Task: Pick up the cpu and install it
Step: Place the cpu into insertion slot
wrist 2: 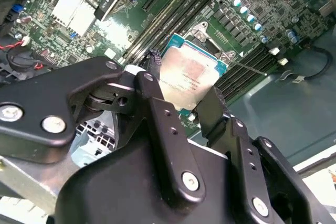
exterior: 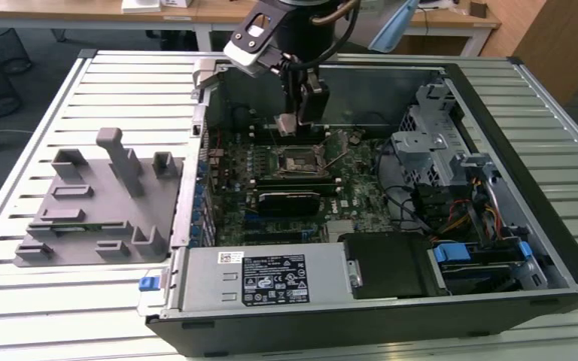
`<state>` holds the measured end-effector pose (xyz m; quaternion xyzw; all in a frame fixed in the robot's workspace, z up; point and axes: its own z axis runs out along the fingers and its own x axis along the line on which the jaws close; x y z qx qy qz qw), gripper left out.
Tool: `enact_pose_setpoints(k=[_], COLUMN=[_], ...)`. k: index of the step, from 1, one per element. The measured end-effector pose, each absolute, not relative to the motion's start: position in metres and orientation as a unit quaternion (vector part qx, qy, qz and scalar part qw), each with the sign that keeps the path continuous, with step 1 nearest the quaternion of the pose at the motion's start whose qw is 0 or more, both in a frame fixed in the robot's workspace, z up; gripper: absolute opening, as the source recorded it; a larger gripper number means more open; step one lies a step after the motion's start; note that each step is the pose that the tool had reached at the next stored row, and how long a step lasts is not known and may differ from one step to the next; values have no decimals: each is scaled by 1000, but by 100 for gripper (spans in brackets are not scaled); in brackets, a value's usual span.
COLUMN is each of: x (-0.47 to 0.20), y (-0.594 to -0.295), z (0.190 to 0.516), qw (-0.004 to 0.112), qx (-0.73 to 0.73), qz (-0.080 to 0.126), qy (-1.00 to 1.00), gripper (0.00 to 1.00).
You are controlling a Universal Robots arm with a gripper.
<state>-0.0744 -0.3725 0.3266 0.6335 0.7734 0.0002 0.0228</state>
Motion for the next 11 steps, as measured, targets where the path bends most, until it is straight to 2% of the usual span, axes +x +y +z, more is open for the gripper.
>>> enact_pose_setpoints(k=[11], x=[-73], y=[-370], z=[315], qw=[23], qx=[673], qz=[-1], qy=[740], gripper=[53])
